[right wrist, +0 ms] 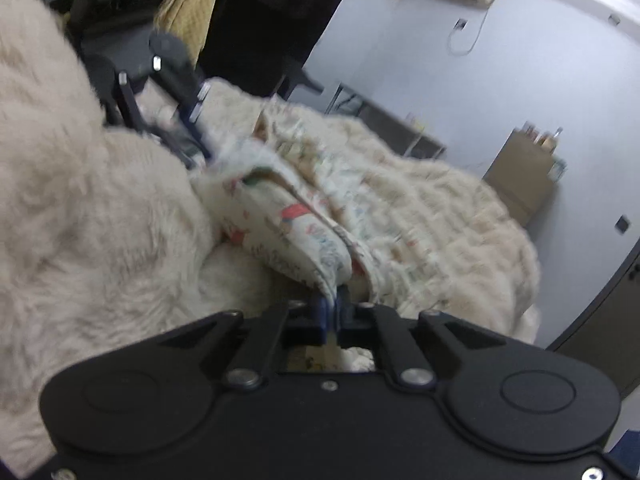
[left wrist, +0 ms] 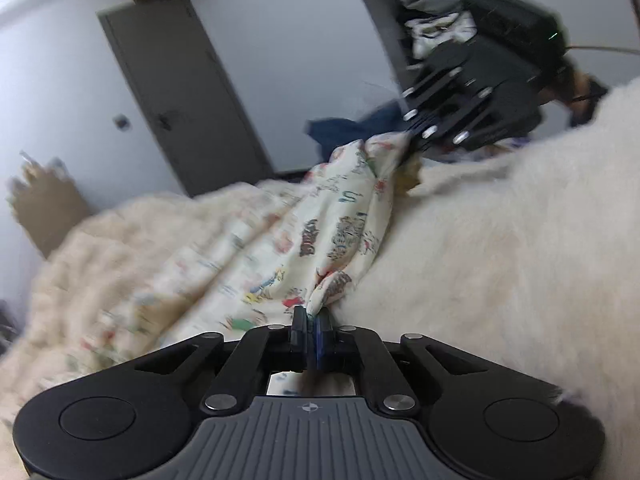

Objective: Fold clothes

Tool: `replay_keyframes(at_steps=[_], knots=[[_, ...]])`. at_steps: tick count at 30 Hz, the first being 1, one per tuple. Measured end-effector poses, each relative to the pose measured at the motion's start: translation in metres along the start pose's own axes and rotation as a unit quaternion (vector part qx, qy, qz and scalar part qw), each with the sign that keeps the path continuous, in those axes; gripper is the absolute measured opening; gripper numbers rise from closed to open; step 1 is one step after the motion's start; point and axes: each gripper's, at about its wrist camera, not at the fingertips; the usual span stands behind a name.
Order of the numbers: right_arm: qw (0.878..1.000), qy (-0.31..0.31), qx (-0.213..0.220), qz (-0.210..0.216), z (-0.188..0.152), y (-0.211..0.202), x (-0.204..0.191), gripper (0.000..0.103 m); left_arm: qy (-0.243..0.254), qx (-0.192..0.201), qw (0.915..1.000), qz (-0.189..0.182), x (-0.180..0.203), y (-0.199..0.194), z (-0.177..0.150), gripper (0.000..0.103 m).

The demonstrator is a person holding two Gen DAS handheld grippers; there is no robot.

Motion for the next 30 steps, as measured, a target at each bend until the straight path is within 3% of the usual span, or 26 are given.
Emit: replay_keyframes(at_steps=[3,4,6,8,9,10,12,15,18,20,23,24,26,28,30], knots=[[1.000,-0.004,0.024,0.000,0.010,-0.029,0.004,0.001,-0.044,0.035,0.9983,-0.014,-0.017,-0.022,0.010,0.002],[1.000,-0.008,0.023,0.009,0.013,-0.037,0.003,0.001,-0.044,0.039,0.9975,-0.040,-0.021,-0.032,0.013,0.003],[0.998,-0.018,-0.006,0.057,0.015,-0.042,-0.003,0.001,-0.027,0.029,0.9965,-0.074,-0.021,-0.044,0.012,0.005],[0.994,-0.029,-0.041,0.099,0.014,-0.038,-0.011,0.005,-0.021,0.017,0.9937,-0.109,-0.017,-0.043,0.006,0.020],[0.988,-0.033,-0.071,0.135,0.012,-0.033,-0.016,0.009,-0.022,0.015,0.9926,-0.118,-0.018,-0.042,0.004,0.035],[0.985,-0.042,-0.080,0.145,0.009,-0.031,-0.019,0.013,-0.034,0.014,0.9903,-0.134,-0.020,-0.040,0.000,0.040],[0.988,-0.021,-0.065,0.140,0.007,-0.033,-0.010,0.015,-0.060,0.018,0.9889,-0.135,-0.029,-0.038,-0.004,0.048],[0.989,0.065,-0.004,0.135,0.004,-0.042,0.025,0.021,-0.158,0.047,0.9764,-0.140,-0.057,-0.040,-0.006,0.067],[0.972,0.182,0.054,0.138,-0.004,-0.036,0.061,0.033,-0.222,0.062,0.9655,-0.122,-0.070,-0.044,-0.008,0.072],[0.955,0.257,0.075,0.130,-0.011,-0.029,0.081,0.035,-0.244,0.033,0.9657,-0.081,-0.074,-0.031,-0.010,0.072],[0.938,0.338,0.012,0.074,-0.020,0.004,0.110,0.034,-0.235,-0.016,0.9710,-0.040,-0.067,-0.009,-0.014,0.071],[0.935,0.348,-0.007,0.063,-0.023,0.012,0.114,0.035,-0.234,-0.023,0.9709,-0.045,-0.065,-0.005,-0.015,0.071],[0.925,0.372,-0.028,0.074,-0.034,0.022,0.119,0.039,-0.231,-0.031,0.9710,-0.055,-0.060,0.004,-0.018,0.071],[0.909,0.402,-0.043,0.098,-0.046,0.033,0.123,0.058,-0.216,-0.035,0.9736,-0.063,-0.049,0.008,-0.018,0.071],[0.898,0.421,-0.049,0.118,-0.053,0.042,0.125,0.058,-0.197,-0.041,0.9776,-0.060,-0.036,0.011,-0.017,0.071]])
Point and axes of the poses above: each gripper's, at about its wrist camera, not at the fingertips, and y roughly the way its jaws point, x to its right, z to its top, and after that the axes turned 4 degrees about y, right-handed
